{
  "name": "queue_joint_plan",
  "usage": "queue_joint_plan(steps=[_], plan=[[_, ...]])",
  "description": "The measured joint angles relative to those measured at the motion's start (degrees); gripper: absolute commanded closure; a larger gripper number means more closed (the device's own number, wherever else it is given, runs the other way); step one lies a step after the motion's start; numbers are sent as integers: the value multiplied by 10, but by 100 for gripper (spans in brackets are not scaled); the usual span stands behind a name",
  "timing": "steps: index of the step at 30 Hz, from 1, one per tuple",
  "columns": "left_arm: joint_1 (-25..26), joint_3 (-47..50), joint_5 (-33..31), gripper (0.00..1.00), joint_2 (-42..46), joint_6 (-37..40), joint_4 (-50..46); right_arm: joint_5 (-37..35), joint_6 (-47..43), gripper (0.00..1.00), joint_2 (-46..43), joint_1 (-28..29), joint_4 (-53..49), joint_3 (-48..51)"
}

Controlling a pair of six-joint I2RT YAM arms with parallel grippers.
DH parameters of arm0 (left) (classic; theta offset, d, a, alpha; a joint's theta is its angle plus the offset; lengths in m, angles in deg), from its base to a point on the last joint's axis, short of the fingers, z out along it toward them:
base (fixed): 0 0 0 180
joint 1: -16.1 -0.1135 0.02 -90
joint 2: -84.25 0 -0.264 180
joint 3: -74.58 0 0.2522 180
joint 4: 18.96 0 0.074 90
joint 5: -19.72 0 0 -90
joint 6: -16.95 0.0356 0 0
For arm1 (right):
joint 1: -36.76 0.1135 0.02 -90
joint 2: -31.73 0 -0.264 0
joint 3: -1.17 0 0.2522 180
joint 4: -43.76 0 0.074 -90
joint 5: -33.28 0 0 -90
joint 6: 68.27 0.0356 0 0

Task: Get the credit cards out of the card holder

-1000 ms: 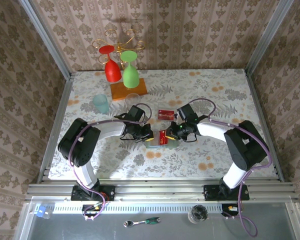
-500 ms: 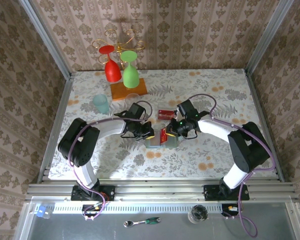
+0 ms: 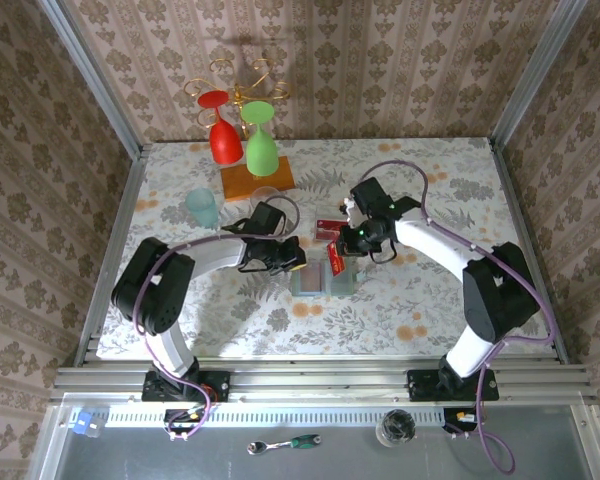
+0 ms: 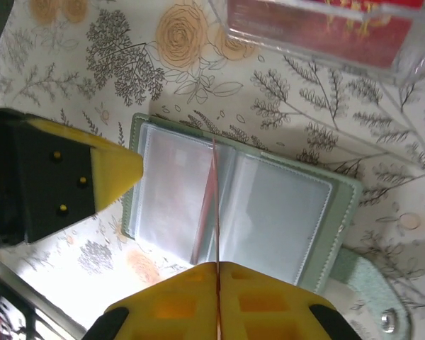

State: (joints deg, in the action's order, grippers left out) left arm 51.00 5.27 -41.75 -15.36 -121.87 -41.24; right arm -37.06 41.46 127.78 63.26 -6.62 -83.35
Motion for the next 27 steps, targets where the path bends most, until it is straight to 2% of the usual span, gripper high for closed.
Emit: queue_joint_plan(steps=[11, 18, 27], plan=[[-12, 35, -21, 99, 41, 0, 18, -40, -235, 91, 92, 0, -165, -176], [-12, 57, -31, 99, 43, 0, 26, -43, -397, 97, 118, 2, -201, -225], [-12, 64, -40, 99, 59, 0, 26, -59, -562, 98, 164, 4, -249, -320]])
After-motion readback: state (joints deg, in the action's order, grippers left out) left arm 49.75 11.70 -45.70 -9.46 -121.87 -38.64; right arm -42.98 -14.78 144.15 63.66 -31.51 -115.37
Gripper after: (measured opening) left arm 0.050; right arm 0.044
